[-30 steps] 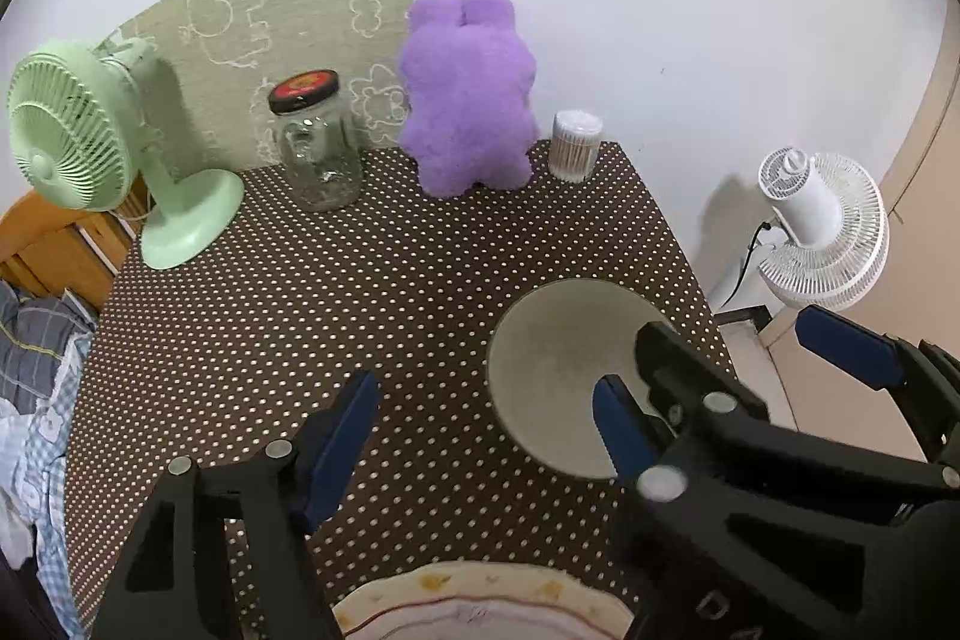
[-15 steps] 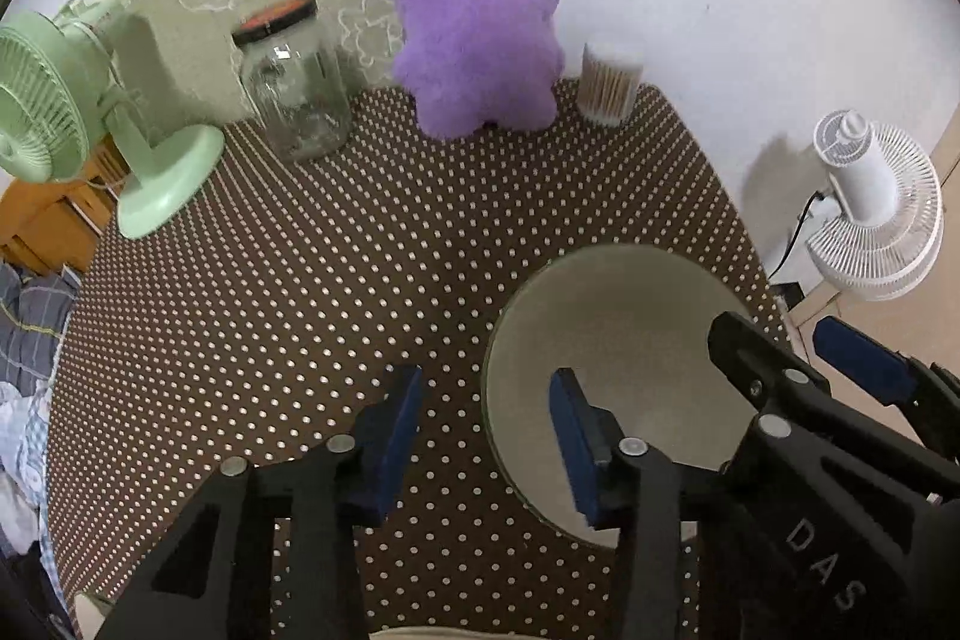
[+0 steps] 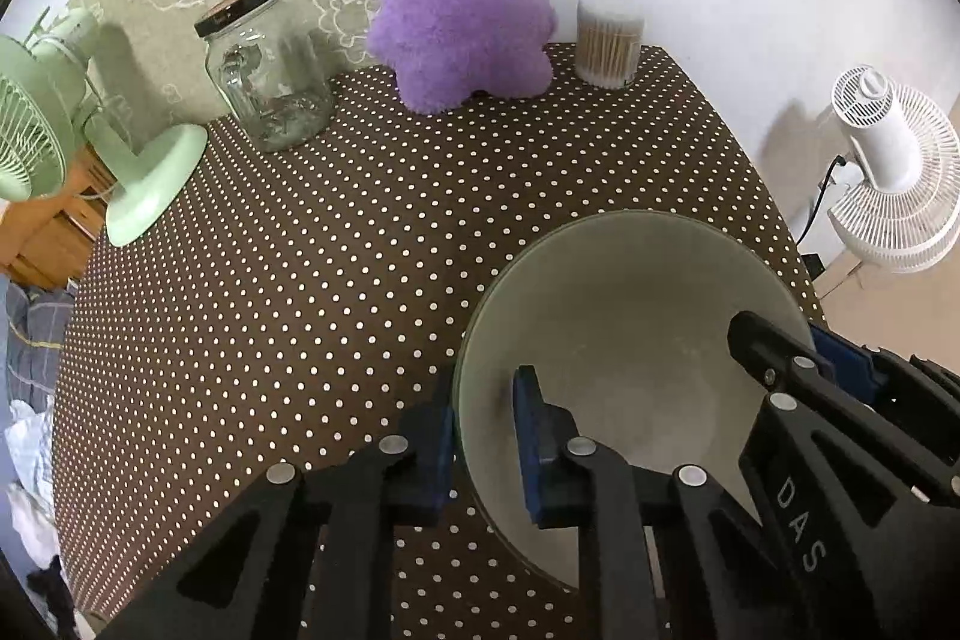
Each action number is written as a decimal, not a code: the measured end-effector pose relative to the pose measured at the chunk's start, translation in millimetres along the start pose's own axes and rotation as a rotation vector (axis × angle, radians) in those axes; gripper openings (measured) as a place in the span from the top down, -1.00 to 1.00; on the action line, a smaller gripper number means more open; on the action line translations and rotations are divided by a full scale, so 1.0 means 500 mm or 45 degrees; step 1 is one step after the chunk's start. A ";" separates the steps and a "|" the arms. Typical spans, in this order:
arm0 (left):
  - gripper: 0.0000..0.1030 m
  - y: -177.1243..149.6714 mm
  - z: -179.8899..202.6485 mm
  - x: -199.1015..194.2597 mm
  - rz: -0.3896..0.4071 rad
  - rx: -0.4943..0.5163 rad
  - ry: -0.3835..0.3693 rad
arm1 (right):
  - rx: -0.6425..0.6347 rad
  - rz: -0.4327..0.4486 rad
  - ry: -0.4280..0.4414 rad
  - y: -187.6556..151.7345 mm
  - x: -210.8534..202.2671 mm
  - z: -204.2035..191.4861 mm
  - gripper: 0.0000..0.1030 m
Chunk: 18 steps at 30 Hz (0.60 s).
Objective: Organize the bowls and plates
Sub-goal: 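Lift the grey bowl with both tools and carry it toward the bowl stack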
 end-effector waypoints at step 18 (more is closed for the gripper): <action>0.69 -0.023 -0.020 -0.042 -0.008 -0.034 -0.034 | 0.020 -0.030 -0.002 -0.018 -0.040 -0.007 0.56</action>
Point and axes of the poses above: each gripper's, at about its wrist camera, not at the fingertips, and x roughly the way its jaws point, z to its right, y to its top, the point moved 6 cm from there along x, roughly the way its jaws point, and after that the axes turned 4 degrees about -z, right-handed, at the moved point
